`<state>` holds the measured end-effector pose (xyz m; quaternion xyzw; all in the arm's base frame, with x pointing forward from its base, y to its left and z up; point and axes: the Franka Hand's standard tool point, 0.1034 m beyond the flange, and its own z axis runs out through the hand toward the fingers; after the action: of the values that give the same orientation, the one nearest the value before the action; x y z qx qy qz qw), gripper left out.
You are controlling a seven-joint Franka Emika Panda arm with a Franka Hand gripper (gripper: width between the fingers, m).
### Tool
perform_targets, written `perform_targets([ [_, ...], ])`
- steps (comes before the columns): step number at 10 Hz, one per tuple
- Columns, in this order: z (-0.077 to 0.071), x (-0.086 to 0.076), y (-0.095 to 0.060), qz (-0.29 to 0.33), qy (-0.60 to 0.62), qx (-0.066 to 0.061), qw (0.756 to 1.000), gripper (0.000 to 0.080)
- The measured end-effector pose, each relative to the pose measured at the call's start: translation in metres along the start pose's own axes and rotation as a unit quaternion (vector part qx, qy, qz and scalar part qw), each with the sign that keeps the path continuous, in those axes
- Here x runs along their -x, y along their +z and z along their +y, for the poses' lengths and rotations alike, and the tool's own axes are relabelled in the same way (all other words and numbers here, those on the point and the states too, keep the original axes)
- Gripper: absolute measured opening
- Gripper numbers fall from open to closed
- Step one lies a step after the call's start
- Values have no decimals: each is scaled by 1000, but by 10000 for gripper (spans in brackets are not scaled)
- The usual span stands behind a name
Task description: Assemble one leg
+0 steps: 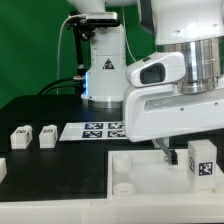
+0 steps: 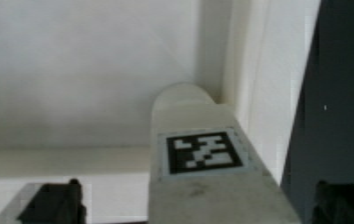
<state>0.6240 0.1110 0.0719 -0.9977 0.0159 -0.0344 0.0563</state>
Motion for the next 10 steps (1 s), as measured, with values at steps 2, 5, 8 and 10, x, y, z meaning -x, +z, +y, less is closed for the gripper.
perform_targets([
  [2, 0, 0, 0, 0, 45, -1, 999, 559],
  [5, -1, 1, 0, -1, 185, -4, 983, 289],
  [8, 1, -1, -1, -4, 447, -9, 895, 290],
  [10, 4, -1, -1, -25, 598, -33, 801, 290],
])
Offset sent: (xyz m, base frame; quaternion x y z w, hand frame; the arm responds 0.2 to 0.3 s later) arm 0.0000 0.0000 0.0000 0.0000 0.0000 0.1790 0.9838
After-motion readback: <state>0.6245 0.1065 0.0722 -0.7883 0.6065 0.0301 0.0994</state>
